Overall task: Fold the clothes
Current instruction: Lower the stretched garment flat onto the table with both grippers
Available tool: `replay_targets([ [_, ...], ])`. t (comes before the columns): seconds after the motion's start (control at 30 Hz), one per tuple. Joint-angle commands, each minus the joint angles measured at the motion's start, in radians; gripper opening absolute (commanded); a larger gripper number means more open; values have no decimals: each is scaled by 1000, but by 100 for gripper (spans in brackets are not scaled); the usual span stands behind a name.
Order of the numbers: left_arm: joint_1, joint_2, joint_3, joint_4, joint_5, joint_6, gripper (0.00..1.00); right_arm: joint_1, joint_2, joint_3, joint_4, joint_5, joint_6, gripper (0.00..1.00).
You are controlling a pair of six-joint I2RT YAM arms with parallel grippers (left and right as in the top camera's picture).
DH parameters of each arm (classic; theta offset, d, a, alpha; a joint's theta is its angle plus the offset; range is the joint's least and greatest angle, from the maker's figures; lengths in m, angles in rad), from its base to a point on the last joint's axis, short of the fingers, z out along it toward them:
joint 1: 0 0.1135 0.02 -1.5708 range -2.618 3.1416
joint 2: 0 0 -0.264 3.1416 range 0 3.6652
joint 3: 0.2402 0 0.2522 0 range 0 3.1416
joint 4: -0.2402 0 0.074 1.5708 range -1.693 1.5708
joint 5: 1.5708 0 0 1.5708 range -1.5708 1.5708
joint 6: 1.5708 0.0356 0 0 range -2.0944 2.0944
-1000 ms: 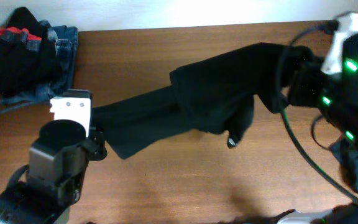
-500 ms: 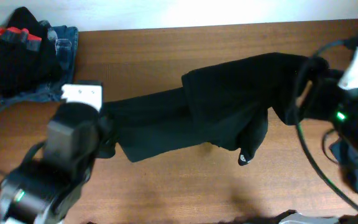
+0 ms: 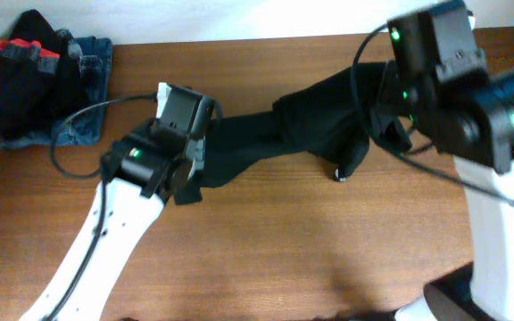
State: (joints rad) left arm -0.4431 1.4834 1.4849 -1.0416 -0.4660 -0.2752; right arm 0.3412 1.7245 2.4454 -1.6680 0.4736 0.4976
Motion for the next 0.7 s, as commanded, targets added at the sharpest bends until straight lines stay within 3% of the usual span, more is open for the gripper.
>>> replay_targets([
  [0.0, 45, 56, 20, 48, -47, -24, 1, -59, 61, 0, 23, 53, 17, 4],
  [0.3, 114, 139, 21, 145, -53, -23, 1, -146, 209, 0, 61, 51, 16, 4],
  [0.67, 109, -45, 29, 64, -68, -9, 1, -145, 122, 2, 2, 51, 17, 4],
])
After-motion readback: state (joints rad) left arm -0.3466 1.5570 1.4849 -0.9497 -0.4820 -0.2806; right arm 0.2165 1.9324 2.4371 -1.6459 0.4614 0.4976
